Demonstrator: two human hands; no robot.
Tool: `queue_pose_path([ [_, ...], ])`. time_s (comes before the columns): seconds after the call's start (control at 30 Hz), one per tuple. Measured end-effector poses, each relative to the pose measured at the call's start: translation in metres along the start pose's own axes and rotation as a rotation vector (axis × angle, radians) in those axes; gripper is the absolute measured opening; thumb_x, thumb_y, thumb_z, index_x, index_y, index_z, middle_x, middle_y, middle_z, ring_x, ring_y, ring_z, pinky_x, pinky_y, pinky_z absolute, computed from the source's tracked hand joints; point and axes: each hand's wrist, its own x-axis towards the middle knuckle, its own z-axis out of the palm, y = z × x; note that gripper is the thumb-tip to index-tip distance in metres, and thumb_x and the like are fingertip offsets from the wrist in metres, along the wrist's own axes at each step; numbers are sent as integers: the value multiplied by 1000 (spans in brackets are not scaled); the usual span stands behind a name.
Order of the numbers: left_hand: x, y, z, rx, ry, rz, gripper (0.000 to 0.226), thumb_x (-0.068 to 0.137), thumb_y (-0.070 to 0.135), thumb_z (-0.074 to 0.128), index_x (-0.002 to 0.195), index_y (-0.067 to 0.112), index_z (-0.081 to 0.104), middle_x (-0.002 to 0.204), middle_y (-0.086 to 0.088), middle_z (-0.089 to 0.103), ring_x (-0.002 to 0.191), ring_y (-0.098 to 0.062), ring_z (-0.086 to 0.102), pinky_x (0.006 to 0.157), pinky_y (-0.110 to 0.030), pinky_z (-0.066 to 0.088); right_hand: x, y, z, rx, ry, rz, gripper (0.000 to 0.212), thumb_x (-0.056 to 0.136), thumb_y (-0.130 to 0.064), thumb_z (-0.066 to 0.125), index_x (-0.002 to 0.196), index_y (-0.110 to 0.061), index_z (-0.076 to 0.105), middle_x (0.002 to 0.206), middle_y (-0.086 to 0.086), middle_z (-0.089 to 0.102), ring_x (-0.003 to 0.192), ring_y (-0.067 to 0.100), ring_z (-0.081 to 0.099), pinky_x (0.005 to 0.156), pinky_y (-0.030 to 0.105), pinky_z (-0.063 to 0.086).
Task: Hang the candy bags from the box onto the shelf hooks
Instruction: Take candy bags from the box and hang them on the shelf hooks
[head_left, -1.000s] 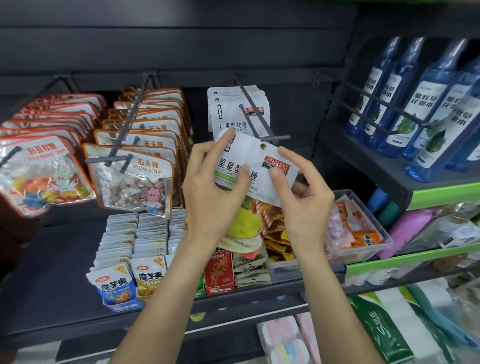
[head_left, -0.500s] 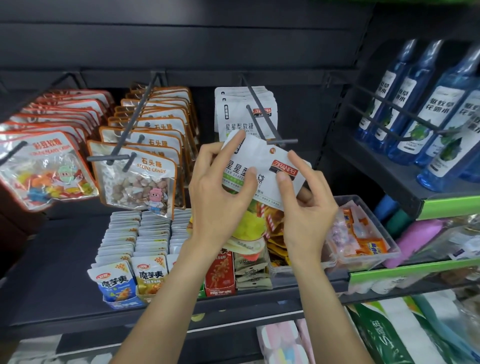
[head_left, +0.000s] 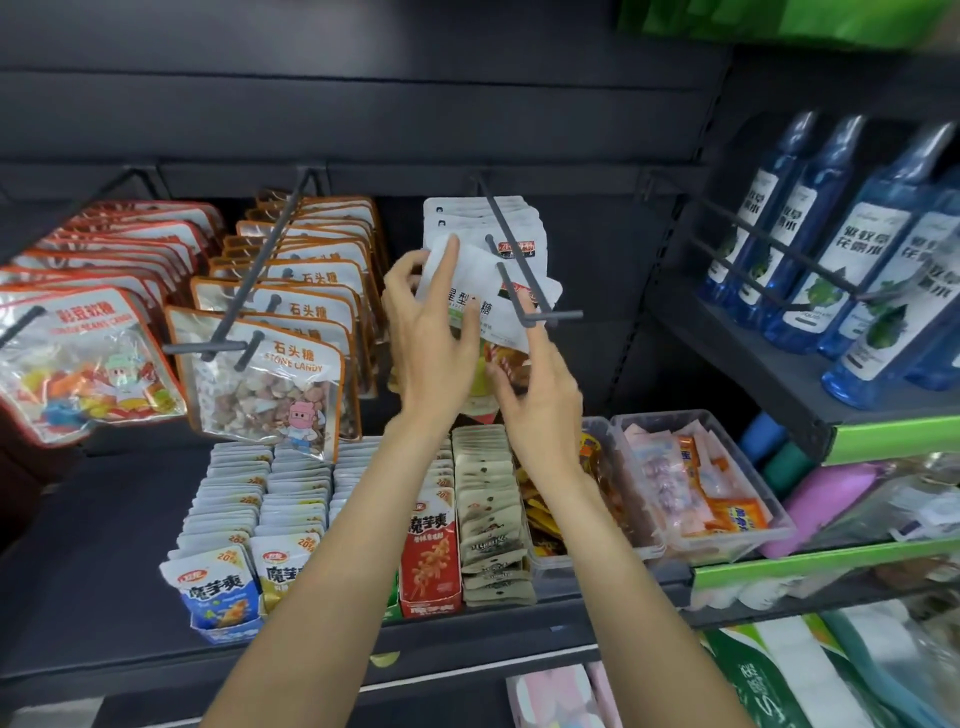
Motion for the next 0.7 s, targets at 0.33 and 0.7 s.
queue_pose_path([
  [0.33,15,-7,15,134,-166,-65,80,91,20,63,154,21,13,158,-14,10,143,-32,15,110,-35,27,39,9,-3,-364,-164,-61,38,97,-33,56,122,-6,59,90,10,71,76,31,67,77,39,45],
  [0.7,-58,34,-41,-182,-58,-80,44,93,19,54,136,17,46,129,1,57,123,-16,49,105,-29,37,-38,-11,-36,16,-16,-146,36,96,-24,50,127,-9,59,115,6,63,103,18,55,89,22,40],
])
